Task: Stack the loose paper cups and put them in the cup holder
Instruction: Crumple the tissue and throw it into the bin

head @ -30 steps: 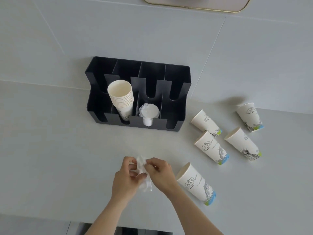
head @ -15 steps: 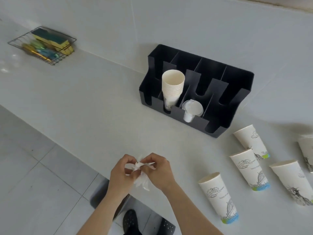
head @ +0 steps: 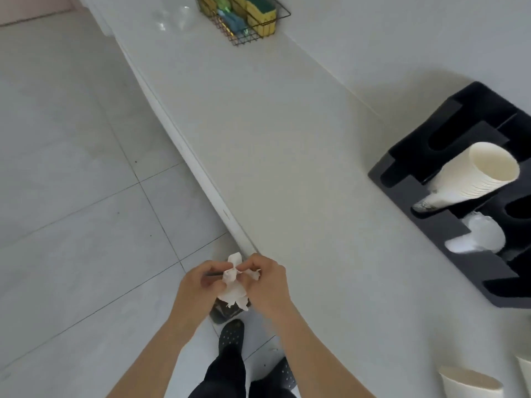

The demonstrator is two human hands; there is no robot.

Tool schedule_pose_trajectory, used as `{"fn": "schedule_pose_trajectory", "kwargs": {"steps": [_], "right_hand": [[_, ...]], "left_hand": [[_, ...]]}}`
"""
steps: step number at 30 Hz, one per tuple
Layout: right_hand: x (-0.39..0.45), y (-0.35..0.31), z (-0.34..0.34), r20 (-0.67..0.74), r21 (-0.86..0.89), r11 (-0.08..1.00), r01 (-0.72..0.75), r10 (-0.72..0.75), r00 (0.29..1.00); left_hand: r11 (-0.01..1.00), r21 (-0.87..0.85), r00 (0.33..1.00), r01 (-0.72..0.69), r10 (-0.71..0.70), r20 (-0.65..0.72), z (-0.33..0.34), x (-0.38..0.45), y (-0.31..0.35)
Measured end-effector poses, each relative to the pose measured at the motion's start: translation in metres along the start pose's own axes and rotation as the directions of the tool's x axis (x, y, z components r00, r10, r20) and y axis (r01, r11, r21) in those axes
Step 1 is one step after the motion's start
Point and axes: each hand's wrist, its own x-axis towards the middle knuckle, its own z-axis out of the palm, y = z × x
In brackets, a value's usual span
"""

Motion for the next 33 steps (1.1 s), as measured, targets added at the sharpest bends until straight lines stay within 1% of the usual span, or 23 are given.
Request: {"fn": "schedule_pose_trajectory", "kwargs": {"steps": [3, 6, 9, 13, 18, 24, 29, 31, 33], "right_hand": [[0.006, 0.006, 0.041, 0.018, -0.093, 0.995, 0.047, -0.045, 0.999], [0.016, 0.021, 0.077, 0.067, -0.115, 0.993, 0.019, -0.011, 0.998], [0.031, 0.047, 0.101, 0.082, -0.182, 0.983, 0.002, 0.013, 0.997], [0.056, 0.093, 0.124, 0.101, -0.297, 0.954, -0.041, 0.074, 0.992], [0.093, 0.158, 0.150, 0.146, -0.400, 0.913, -0.078, 0.148, 0.978], [0.130, 0.225, 0.181, 0.201, -0.465, 0.881, -0.087, 0.200, 0.959], [0.152, 0.253, 0.203, 0.214, -0.509, 0.859, -0.063, 0.197, 0.957], [0.158, 0.259, 0.207, 0.240, -0.599, 0.800, -0.035, 0.221, 0.945], [0.161, 0.260, 0.205, 0.274, -0.709, 0.705, 0.008, 0.266, 0.924]], "left_hand": [[1.000, -0.006, 0.997, 0.028, -0.029, -0.069, -0.024, 0.009, -0.028], [0.998, 0.020, 0.990, 0.065, -0.062, -0.131, -0.039, 0.024, -0.063], [0.991, 0.063, 0.982, 0.117, -0.106, -0.155, -0.040, 0.043, -0.101], [0.979, 0.127, 0.979, 0.163, -0.145, -0.142, -0.027, 0.079, -0.152], [0.964, 0.177, 0.976, 0.197, -0.177, -0.125, -0.006, 0.126, -0.217], [0.931, 0.313, 0.981, 0.186, -0.159, -0.111, 0.010, 0.174, -0.279], [0.880, 0.453, 0.988, 0.147, -0.104, -0.117, 0.017, 0.203, -0.308], [0.814, 0.565, 0.991, 0.133, -0.100, -0.088, 0.018, 0.209, -0.315], [0.763, 0.636, 0.993, 0.119, -0.101, -0.064, 0.016, 0.210, -0.319]]}}
